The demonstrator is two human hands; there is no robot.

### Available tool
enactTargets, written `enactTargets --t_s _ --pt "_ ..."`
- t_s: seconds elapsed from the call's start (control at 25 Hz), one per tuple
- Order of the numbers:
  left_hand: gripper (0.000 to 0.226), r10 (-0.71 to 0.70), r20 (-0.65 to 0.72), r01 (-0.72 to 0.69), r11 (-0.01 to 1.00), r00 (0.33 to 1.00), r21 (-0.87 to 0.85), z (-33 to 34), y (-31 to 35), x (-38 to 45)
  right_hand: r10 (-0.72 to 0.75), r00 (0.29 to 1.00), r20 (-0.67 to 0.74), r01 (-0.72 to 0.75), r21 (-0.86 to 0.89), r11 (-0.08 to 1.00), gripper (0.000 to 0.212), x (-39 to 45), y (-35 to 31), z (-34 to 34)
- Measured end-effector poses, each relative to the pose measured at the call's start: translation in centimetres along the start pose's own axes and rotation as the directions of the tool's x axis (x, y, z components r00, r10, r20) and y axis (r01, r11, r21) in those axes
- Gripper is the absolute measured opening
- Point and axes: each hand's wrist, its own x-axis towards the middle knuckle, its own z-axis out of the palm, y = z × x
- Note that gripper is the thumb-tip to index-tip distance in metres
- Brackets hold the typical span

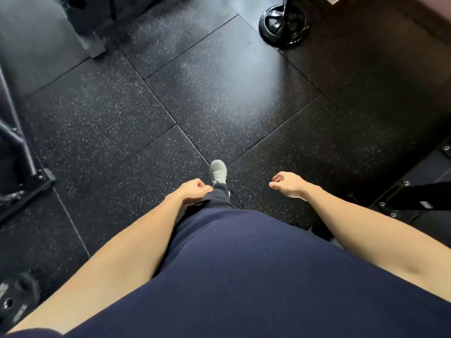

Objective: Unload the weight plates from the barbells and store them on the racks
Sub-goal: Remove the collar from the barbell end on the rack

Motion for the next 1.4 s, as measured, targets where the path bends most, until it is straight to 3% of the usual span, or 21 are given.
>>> enactTargets --t_s 0.32,0.48,0.88,1.2,1.4 --pt "0.045 0.053 0.042 -0.059 0.987 0.998 0.149 -20.4 10.2 14.4 0.097 0.993 -0.072 -0.089 0.106 0.990 0.046 14.2 -9.0 -14.6" --pt "0.046 0.125 0.055 -0.135 0.959 0.991 0.248 -29.7 16.4 19.8 0.157 0.978 -0.135 -0.120 0.248 0.961 0.045 19.3 -11.8 -21.7" --pt "0.044 0.292 0.116 -0.314 0.854 0.949 0.414 -41.8 39.0 35.1 0.304 0.941 -0.146 -0.199 0.487 0.850 0.048 32.0 -10.6 -39.5" --pt "0.049 0.359 0.335 -0.491 0.592 0.871 0.640 -43.1 57.5 42.0 0.562 0.823 -0.084 -0.303 0.772 0.559 0.048 33.4 -6.2 -48.1" --pt "0.046 0.362 0.565 -0.663 0.268 0.742 0.699 -39.1 68.4 44.5 0.705 0.710 0.006 -0.278 0.922 0.271 0.048 32.3 -4.0 -46.9"
